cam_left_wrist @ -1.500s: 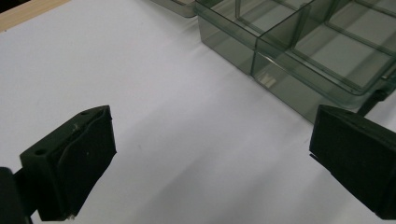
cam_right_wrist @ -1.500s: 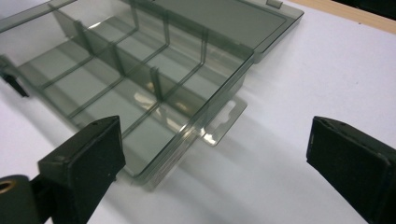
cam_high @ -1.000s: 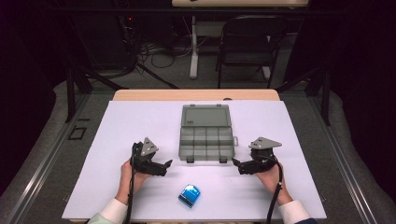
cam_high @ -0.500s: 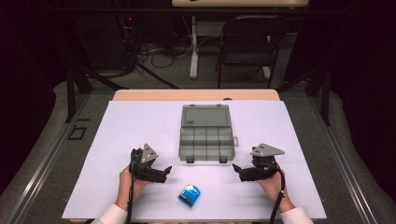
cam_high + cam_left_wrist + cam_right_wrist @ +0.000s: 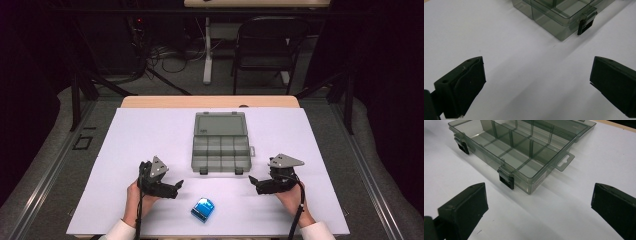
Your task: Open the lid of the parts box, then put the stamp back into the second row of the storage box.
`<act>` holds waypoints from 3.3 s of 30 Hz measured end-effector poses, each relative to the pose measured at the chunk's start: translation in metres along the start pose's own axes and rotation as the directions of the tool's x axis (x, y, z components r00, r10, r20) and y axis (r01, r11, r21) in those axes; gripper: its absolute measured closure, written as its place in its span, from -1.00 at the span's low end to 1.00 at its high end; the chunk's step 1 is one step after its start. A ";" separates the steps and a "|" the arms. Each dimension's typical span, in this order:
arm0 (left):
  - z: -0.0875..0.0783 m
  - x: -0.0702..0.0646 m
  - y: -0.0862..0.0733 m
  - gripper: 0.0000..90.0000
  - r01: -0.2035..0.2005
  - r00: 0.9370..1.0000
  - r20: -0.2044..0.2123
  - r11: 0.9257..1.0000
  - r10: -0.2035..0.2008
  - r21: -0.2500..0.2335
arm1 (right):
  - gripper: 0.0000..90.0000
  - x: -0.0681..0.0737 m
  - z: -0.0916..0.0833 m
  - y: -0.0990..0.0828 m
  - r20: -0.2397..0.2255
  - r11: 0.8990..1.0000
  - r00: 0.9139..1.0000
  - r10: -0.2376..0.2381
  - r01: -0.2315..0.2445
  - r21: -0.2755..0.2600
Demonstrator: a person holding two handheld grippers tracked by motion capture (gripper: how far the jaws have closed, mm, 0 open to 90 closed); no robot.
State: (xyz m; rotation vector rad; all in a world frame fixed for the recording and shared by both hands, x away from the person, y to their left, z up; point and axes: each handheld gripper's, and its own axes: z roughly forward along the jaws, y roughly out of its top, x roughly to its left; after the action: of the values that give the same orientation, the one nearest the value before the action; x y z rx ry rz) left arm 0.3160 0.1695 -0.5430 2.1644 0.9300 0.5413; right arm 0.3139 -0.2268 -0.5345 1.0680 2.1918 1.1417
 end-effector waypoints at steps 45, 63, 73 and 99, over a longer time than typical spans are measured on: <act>-0.019 -0.045 0.009 -0.99 0.019 0.999 0.032 1.000 -0.019 0.006 | -1.00 -0.004 0.003 -0.002 -0.008 1.000 1.000 0.014 -0.014 -0.004; -0.021 -0.076 0.010 -1.00 -0.029 0.995 0.100 1.000 0.029 0.002 | -0.99 -0.002 0.003 -0.002 -0.012 1.000 1.000 -0.002 0.002 -0.003; -0.018 -0.090 0.007 -1.00 -0.053 0.989 0.136 0.999 0.051 0.011 | -0.99 -0.002 0.004 -0.002 -0.012 1.000 1.000 -0.002 0.002 -0.003; -0.004 -0.111 0.002 -0.97 -0.087 0.972 0.223 0.995 0.075 0.044 | -0.99 -0.003 0.006 -0.003 -0.014 1.000 1.000 0.003 -0.003 0.004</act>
State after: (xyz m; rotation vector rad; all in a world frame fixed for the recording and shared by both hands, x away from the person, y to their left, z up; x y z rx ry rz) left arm 0.2420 0.0867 -0.5500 2.2645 0.7450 0.3085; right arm 0.3185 -0.2271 -0.5403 1.0688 2.2052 1.1499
